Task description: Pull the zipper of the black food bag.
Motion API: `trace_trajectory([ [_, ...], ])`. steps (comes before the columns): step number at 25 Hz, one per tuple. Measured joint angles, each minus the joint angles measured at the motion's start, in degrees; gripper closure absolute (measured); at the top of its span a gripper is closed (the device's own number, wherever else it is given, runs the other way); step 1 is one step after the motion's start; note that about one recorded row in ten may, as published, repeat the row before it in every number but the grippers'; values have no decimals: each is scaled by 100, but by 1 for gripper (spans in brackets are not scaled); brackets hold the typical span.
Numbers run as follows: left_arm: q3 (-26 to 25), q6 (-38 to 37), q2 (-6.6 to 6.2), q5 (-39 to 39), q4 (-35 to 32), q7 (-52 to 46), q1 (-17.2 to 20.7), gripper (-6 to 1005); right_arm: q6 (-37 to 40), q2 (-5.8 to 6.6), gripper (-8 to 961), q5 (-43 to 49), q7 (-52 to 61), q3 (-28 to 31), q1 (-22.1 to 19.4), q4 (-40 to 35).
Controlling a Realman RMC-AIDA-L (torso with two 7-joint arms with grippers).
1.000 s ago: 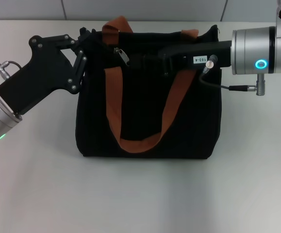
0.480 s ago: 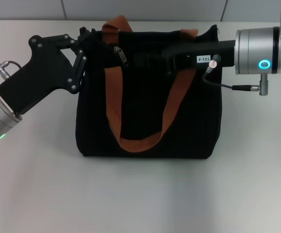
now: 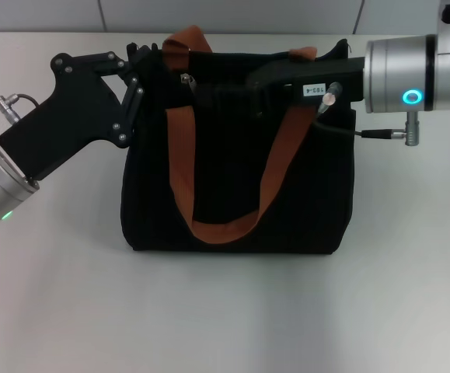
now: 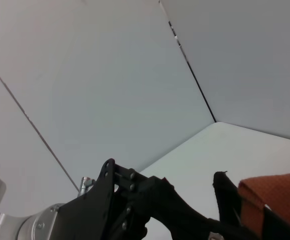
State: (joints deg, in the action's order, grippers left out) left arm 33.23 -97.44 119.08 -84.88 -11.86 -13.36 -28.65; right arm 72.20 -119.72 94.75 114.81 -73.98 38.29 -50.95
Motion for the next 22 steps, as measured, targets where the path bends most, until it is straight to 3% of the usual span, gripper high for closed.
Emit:
trace_trajectory([
  [10,16,-5,1,-1,0,0,-34,977,-126,-4,744,-183,-28,-368,103,-20],
  [22,23,-18,1,-2,4,0,-35,977,-206,-8,743,-357,-26,-351,35,19],
])
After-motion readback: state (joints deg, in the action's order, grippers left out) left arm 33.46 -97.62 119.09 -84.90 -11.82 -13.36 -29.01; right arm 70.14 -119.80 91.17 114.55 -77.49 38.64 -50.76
